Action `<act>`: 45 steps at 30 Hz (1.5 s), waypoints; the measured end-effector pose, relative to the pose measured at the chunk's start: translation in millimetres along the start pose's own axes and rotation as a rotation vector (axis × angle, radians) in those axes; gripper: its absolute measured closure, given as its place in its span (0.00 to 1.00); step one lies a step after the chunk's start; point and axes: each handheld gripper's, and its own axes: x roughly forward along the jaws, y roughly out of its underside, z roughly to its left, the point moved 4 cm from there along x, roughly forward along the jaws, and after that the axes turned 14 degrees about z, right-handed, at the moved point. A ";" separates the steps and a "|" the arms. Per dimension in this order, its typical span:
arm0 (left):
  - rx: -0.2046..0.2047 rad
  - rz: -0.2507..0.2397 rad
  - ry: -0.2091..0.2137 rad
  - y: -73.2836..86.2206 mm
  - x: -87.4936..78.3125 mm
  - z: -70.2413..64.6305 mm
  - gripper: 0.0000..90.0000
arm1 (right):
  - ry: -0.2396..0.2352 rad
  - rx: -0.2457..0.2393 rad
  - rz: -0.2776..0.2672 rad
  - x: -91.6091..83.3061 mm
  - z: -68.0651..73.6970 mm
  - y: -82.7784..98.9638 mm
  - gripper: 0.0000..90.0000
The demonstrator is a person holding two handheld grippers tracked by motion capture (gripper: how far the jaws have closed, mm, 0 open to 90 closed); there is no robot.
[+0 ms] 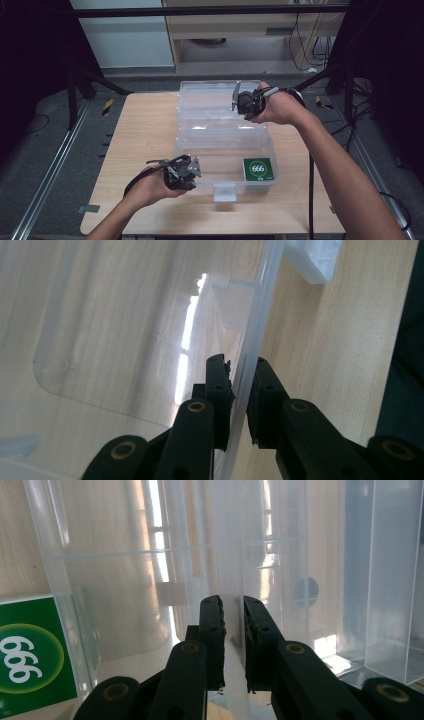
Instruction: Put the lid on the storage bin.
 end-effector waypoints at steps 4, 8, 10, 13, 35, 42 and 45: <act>-0.011 -0.001 -0.016 -0.3 0.3 0.8 0.89 | -0.007 0.001 0.002 -1.7 0.0 -0.8 0.92; -0.019 0.000 -0.031 -0.7 0.4 0.7 0.89 | -0.024 -0.001 -0.008 -5.3 2.0 -1.6 0.94; -0.026 0.004 -0.034 -0.9 0.5 0.8 0.88 | -0.023 -0.001 -0.008 -7.4 4.3 -2.0 0.95; -0.031 0.006 -0.036 -1.1 0.8 0.5 0.88 | -0.020 -0.010 -0.017 -11.2 8.5 -2.7 0.96; -0.135 -0.023 -0.012 -4.8 5.8 -3.2 0.87 | 0.009 -0.037 -0.042 -29.9 33.0 2.2 0.96; -0.074 -0.011 -0.055 -7.2 6.2 0.7 0.86 | 0.024 -0.056 -0.053 -35.8 46.7 5.1 0.97; -0.073 -0.008 -0.060 -7.6 6.5 0.3 0.86 | 0.028 -0.056 -0.067 -37.8 54.4 7.3 0.97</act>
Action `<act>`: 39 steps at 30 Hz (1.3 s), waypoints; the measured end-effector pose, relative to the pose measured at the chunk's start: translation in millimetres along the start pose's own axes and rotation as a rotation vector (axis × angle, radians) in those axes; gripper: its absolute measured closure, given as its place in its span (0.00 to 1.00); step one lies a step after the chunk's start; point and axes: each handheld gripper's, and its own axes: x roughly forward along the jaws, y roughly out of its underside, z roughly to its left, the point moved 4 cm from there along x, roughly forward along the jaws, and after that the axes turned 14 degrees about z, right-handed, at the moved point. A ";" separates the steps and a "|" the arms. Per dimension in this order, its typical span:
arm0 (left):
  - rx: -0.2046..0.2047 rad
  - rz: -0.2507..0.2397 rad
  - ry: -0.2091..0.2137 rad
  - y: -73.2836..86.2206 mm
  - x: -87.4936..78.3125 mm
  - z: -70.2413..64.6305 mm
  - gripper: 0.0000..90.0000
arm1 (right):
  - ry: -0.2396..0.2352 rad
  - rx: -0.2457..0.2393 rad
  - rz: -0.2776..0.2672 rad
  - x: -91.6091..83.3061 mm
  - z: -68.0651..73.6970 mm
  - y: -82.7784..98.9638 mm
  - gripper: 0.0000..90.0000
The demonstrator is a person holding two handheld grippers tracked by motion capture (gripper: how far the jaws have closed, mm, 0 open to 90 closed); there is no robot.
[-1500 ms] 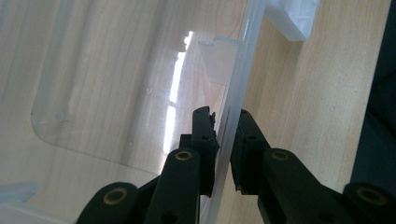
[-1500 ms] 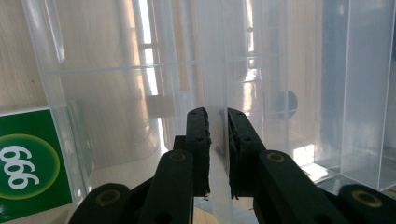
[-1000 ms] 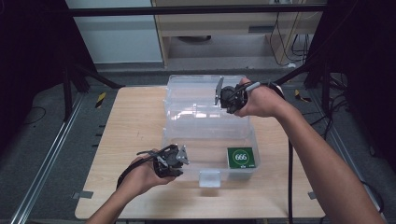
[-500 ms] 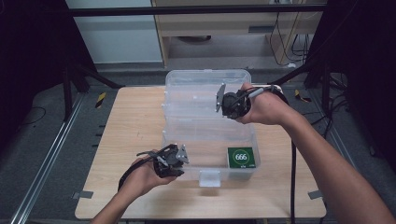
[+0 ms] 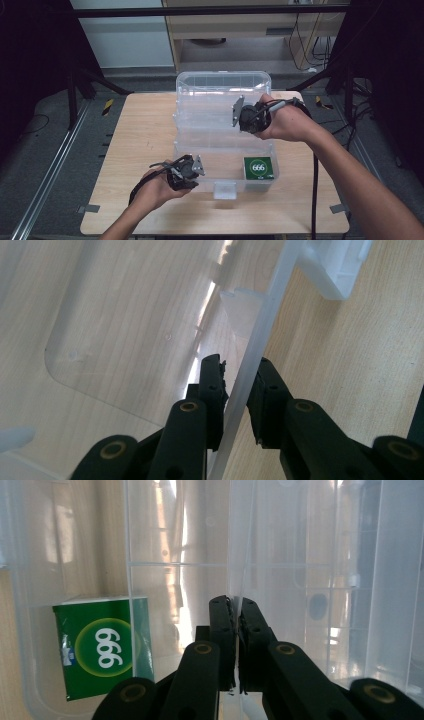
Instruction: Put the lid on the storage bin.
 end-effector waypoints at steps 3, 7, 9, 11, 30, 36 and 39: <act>-0.001 -0.002 -0.008 -0.2 0.5 -0.2 0.85 | 0.010 -0.003 -0.010 -2.3 8.5 1.4 0.97; -0.046 -0.001 0.005 0.5 1.2 -3.7 0.85 | 0.013 -0.002 -0.026 -4.0 19.5 4.5 0.97; -0.057 -0.004 0.008 0.3 1.5 -4.6 0.85 | 0.013 0.004 -0.031 -4.8 25.1 5.2 0.96; -0.056 -0.007 0.006 0.2 1.8 -4.9 0.85 | 0.015 -0.006 -0.035 -5.0 29.8 5.5 0.96; -0.032 -0.025 -0.044 -1.4 2.9 -2.0 0.82 | 0.001 -0.006 -0.055 -2.8 40.4 12.2 0.95; -0.098 -0.037 -0.026 -0.1 4.3 -8.1 0.82 | -0.013 -0.006 -0.063 -1.5 48.2 15.2 0.95; -0.091 -0.041 -0.037 -0.1 4.6 -8.5 0.81 | -0.026 -0.013 -0.065 -0.2 53.4 16.1 0.95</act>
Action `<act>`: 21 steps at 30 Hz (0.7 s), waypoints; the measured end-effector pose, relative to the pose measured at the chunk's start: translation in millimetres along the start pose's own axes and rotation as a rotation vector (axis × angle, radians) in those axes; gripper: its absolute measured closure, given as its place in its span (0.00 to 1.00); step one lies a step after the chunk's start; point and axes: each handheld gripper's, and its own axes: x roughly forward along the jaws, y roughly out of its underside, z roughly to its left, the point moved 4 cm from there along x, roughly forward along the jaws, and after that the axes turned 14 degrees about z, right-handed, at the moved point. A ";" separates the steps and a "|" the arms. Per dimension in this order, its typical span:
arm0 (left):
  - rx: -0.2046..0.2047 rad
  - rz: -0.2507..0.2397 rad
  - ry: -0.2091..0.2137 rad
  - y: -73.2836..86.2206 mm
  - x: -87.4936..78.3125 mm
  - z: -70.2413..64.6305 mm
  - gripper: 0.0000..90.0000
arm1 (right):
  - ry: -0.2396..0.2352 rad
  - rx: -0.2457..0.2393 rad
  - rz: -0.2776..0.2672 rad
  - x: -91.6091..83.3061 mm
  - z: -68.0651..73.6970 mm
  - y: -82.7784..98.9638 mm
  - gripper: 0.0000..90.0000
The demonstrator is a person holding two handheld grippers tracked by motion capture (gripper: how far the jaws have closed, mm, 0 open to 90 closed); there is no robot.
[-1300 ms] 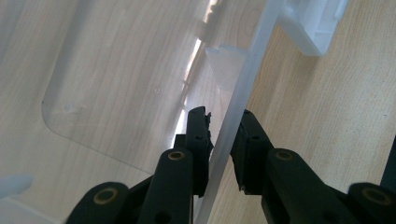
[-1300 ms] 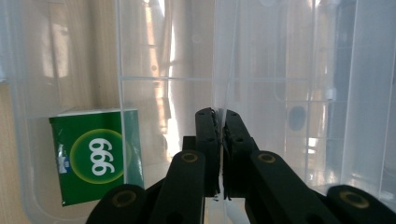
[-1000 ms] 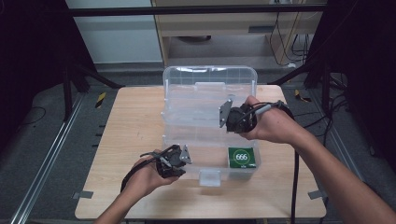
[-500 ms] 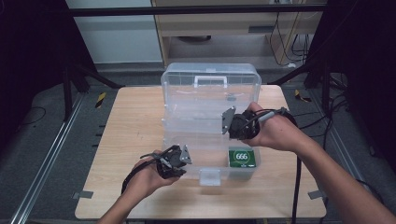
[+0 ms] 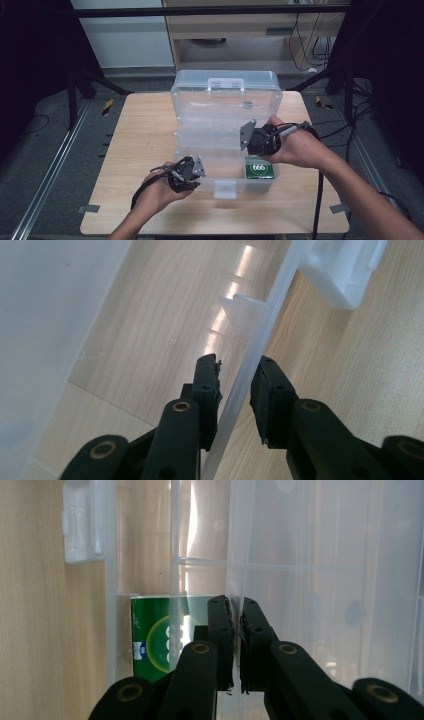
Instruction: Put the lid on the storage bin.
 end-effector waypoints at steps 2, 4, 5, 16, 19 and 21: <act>0.067 0.001 -0.026 -1.0 -0.6 4.0 0.81 | -0.003 -0.007 0.001 0.5 1.6 -0.2 0.95; 0.068 0.000 -0.029 -1.0 -0.5 3.8 0.81 | -0.004 -0.007 0.003 0.6 2.0 -0.1 0.95; 0.069 -0.003 -0.038 -0.8 -0.3 3.1 0.81 | -0.005 -0.003 -0.002 0.9 1.4 -0.1 0.94; 0.077 0.000 -0.048 -1.1 0.2 2.0 0.80 | -0.015 -0.012 0.003 0.7 2.5 0.4 0.95; 0.075 0.000 -0.050 -1.2 0.3 1.8 0.80 | -0.014 -0.009 0.004 0.6 3.0 1.3 0.95; 0.075 0.000 -0.054 -1.3 0.4 1.4 0.80 | -0.015 -0.009 -0.001 0.7 3.0 2.0 0.95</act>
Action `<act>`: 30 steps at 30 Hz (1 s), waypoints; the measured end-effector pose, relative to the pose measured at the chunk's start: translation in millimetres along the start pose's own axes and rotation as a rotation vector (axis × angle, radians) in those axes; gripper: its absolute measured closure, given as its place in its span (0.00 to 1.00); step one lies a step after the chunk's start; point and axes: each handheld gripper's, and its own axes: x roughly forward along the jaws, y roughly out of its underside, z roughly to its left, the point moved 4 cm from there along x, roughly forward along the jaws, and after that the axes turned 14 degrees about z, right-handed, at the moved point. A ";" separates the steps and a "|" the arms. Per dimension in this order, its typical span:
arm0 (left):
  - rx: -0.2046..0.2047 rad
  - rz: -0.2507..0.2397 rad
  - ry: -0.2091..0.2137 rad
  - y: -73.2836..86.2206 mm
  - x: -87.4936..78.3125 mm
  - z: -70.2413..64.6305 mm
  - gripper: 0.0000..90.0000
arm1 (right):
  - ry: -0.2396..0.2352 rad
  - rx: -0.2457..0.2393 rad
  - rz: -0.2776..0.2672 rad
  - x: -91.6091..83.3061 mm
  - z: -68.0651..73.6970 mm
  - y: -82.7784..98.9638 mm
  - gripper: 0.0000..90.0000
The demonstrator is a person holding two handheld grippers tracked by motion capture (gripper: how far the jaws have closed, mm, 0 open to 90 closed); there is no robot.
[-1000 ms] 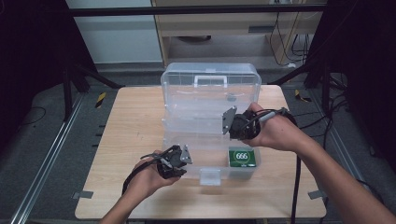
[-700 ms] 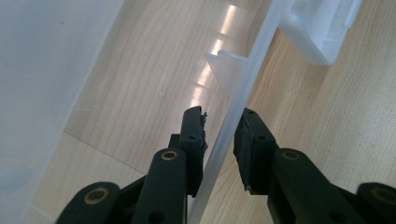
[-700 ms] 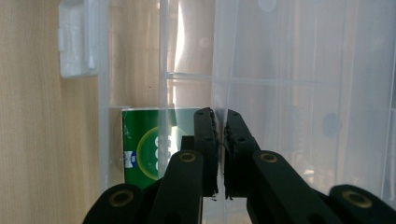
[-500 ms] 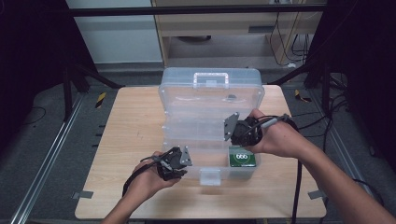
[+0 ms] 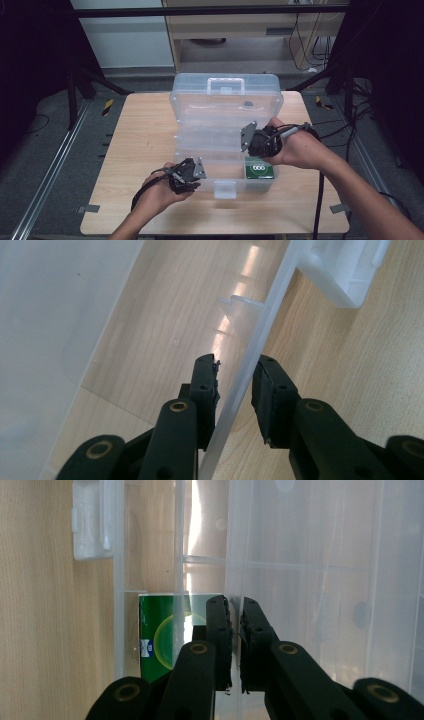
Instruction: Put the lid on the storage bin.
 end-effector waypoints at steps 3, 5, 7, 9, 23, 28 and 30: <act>-0.001 0.000 -0.001 0.0 0.2 -0.2 0.80 | -0.003 0.001 0.001 0.1 0.9 0.6 0.95; -0.065 -0.002 0.019 0.9 0.8 -5.2 0.80 | -0.008 -0.003 0.003 0.5 2.6 0.9 0.95; -0.002 0.000 -0.002 -0.2 0.4 -0.4 0.80 | -0.011 -0.003 0.000 1.0 3.8 0.6 0.95; -0.003 0.000 -0.003 -0.2 0.4 -0.5 0.79 | -0.012 -0.005 -0.003 1.3 4.1 0.4 0.95; -0.055 -0.126 0.010 12.2 -32.5 -5.0 0.58 | -0.016 -0.004 -0.006 1.1 3.6 2.2 0.94; -0.070 -0.198 0.071 20.9 -63.6 -1.6 0.61 | -0.009 -0.010 -0.008 1.2 3.8 2.9 0.93; -0.087 -0.221 0.076 24.2 -73.2 2.8 0.67 | -0.009 -0.007 -0.008 1.2 4.1 3.2 0.93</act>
